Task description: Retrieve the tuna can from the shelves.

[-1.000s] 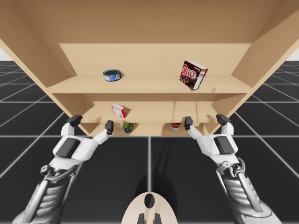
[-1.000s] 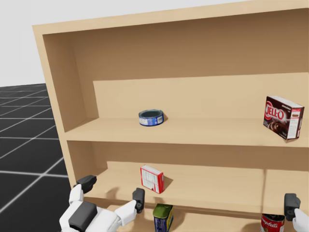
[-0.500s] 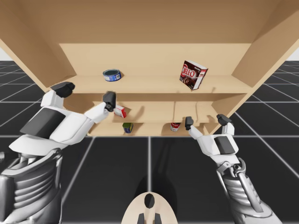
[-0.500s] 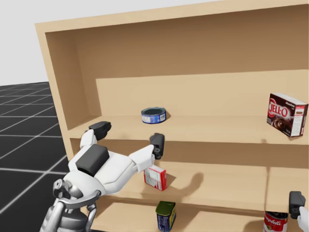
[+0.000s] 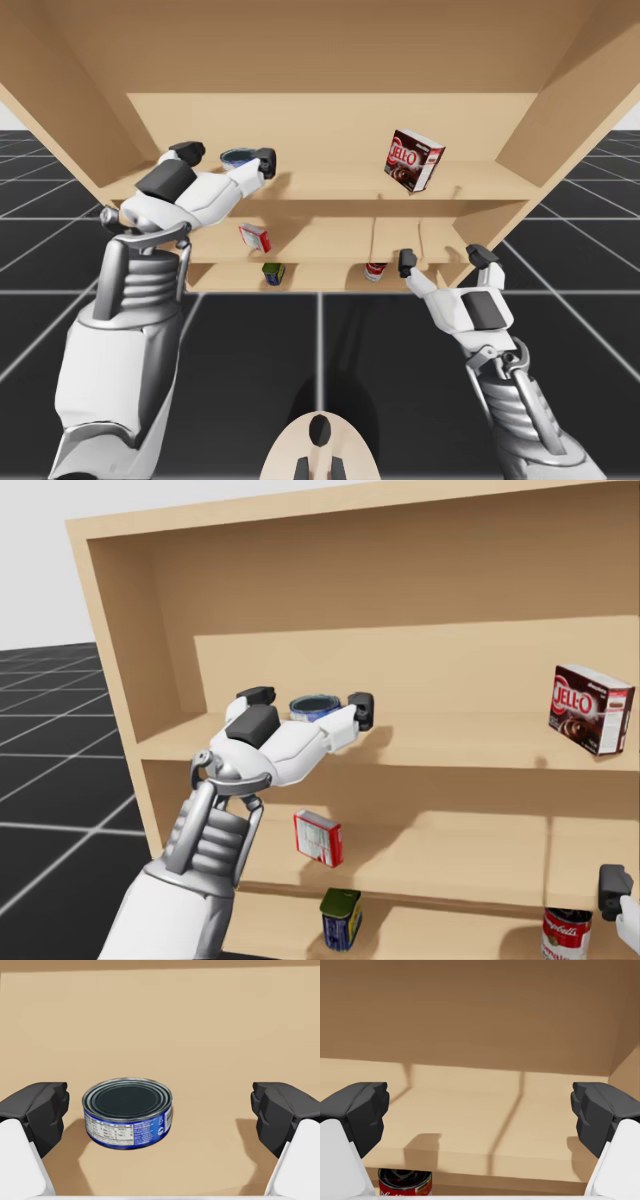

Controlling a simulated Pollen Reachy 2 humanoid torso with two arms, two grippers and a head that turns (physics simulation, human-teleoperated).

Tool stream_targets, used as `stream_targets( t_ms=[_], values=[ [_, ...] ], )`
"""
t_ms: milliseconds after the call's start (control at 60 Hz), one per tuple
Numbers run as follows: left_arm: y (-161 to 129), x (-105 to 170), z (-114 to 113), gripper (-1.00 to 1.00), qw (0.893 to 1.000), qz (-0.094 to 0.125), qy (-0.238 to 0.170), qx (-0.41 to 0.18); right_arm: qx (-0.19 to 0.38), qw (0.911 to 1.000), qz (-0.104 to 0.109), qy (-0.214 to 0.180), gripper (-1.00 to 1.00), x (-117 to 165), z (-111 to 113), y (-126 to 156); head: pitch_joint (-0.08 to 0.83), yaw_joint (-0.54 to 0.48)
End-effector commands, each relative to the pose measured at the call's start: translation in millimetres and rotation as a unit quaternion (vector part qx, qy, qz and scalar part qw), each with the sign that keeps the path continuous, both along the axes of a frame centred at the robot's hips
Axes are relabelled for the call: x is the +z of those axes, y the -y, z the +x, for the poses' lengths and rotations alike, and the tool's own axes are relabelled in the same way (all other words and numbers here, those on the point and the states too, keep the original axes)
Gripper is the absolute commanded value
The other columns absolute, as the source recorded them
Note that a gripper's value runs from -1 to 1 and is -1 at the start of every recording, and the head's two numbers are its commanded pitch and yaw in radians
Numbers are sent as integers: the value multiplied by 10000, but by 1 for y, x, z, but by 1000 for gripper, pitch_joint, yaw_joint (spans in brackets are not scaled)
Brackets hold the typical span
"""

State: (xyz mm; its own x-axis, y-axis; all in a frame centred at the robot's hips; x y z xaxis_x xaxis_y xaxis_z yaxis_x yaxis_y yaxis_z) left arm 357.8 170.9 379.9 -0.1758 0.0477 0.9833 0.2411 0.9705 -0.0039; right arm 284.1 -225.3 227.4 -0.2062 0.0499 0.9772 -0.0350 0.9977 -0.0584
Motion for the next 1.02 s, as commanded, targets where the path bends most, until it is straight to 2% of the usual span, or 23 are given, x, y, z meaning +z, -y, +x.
stream_targets(
  t_ms=[17, 183, 283, 300, 333, 350, 367, 400, 550, 667, 783, 867, 883, 917, 933, 1017],
  values=[
    [5, -5, 31, -1000, 9921, -24, -1186, 412, -10, 10000, 80, -1, -1000, 0, 0, 0, 199, 240],
    [7, -12, 52, -1000, 9895, 40, -1303, 619, -20, 10000, 98, 6, -1000, 0, 0, 0, 205, 234],
    [8, -15, 57, -968, 9889, 90, -1326, 666, -19, 9999, 111, 4, -1000, 0, 0, 1, 207, 234],
    [8, -15, 57, -548, 9887, 100, -1325, 690, -21, 9999, 111, 3, -1000, 0, 0, 1, 209, 234],
    [8, -15, 57, -263, 9887, 97, -1321, 700, -20, 9999, 112, 2, -1000, 0, 0, 1, 210, 234],
    [8, -16, 57, 901, 9887, 115, -1313, 710, -20, 9999, 113, 1, -1000, 0, 0, 1, 211, 234],
    [9, -16, 57, 950, 9887, 122, -1314, 706, -19, 9999, 111, 1, -1000, 0, 0, 1, 211, 234],
    [9, -16, 57, 1000, 9887, 124, -1320, 700, -22, 9999, 107, 2, -1000, 0, 0, 1, 211, 234],
    [13, -8, 48, 1000, 9910, 161, -1183, 602, -8, 9999, 117, 0, -1000, 0, 0, 1, 215, 231],
    [15, 11, 25, 1000, 9962, 195, -701, 481, -17, 9999, 119, 9, -1000, 0, -1, 2, 216, 228],
    [15, 27, -13, 1000, 9983, 274, -300, 422, -20, 9999, 107, 11, -1000, 0, -1, 1, 218, 227],
    [17, 29, -45, 1000, 9981, 483, -74, 379, -26, 10000, 96, 11, -1000, -1, -1, 1, 221, 227],
    [16, 27, -56, 1000, 9975, 600, 25, 385, -32, 10000, 90, 14, -1000, -1, -1, 1, 221, 226],
    [16, 26, -64, 1000, 9971, 646, 89, 405, -38, 10000, 91, 15, -1000, -1, -1, 1, 222, 226],
    [17, 23, -76, 1000, 9964, 725, 168, 399, -39, 9999, 97, 16, -1000, -1, -1, 1, 223, 225],
    [14, 18, -104, 1000, 9939, 928, 367, 467, -47, 9999, 97, -1, -1000, -2, -1, 1, 225, 226]
  ],
)
